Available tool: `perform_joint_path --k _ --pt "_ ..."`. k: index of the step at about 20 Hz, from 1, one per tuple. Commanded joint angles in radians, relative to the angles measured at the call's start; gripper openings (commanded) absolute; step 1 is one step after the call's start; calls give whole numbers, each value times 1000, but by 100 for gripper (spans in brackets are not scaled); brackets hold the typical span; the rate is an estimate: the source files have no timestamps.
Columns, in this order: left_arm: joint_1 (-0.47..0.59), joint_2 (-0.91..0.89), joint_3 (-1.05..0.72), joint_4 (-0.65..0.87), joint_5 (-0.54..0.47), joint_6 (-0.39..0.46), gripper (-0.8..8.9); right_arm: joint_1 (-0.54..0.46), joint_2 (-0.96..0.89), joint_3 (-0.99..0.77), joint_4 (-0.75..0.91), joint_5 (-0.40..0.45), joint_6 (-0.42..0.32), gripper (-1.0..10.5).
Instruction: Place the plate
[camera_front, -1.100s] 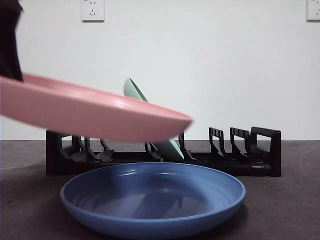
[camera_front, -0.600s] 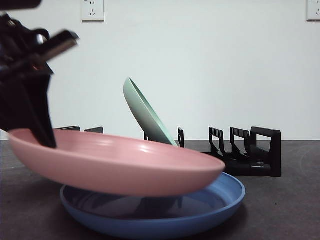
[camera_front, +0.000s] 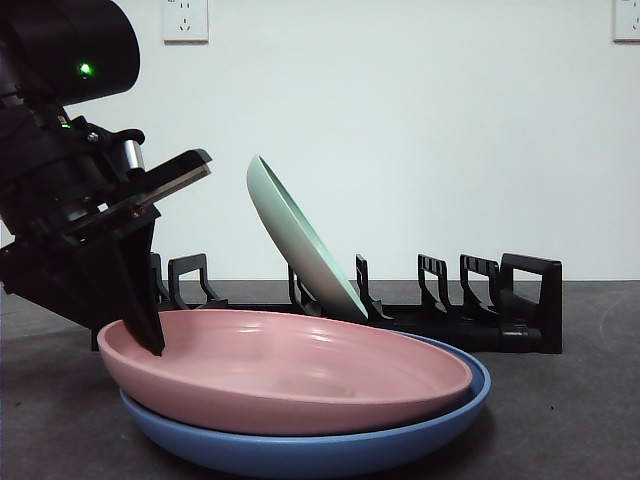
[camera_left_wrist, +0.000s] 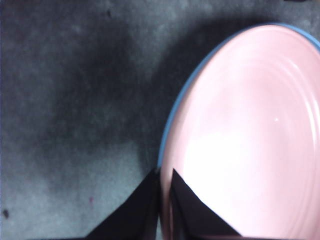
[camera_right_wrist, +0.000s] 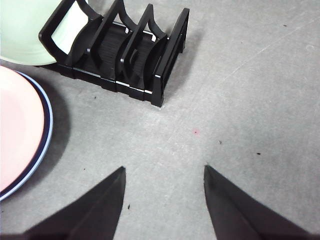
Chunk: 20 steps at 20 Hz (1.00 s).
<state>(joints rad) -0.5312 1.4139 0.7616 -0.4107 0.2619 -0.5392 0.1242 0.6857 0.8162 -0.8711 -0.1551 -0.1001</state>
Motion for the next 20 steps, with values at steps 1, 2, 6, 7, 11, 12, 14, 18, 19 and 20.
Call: perform_joint_path --k 1,2,6,7,11,12,14,18,19,20 --pt "-6 17 7 20 6 -5 30 5 4 14 10 -2 11 247" --pt "-6 17 7 17 6 -5 50 5 4 14 10 -2 10 247" --pt "-7 15 8 -9 6 -5 214 5 4 14 10 -2 11 247" --pt "-6 11 11 -17 6 -5 249 5 4 14 10 -2 11 247" --pt "14 -98 35 -61 6 30 292 5 4 14 9 -2 13 247" --pt "24 -152 44 -72 6 72 290 5 4 14 9 -2 15 247" --pt "56 -280 72 -111 3 173 287 5 4 14 6 -2 23 247" --pt "151 -509 149 -264 -41 336 280 5 5 14 2 -3 41 247" --pt "177 -557 163 -320 -57 388 280 5 6 14 2 -3 47 247" --pt "202 -601 171 -372 -82 425 280 5 7 14 -1 -3 68 247"
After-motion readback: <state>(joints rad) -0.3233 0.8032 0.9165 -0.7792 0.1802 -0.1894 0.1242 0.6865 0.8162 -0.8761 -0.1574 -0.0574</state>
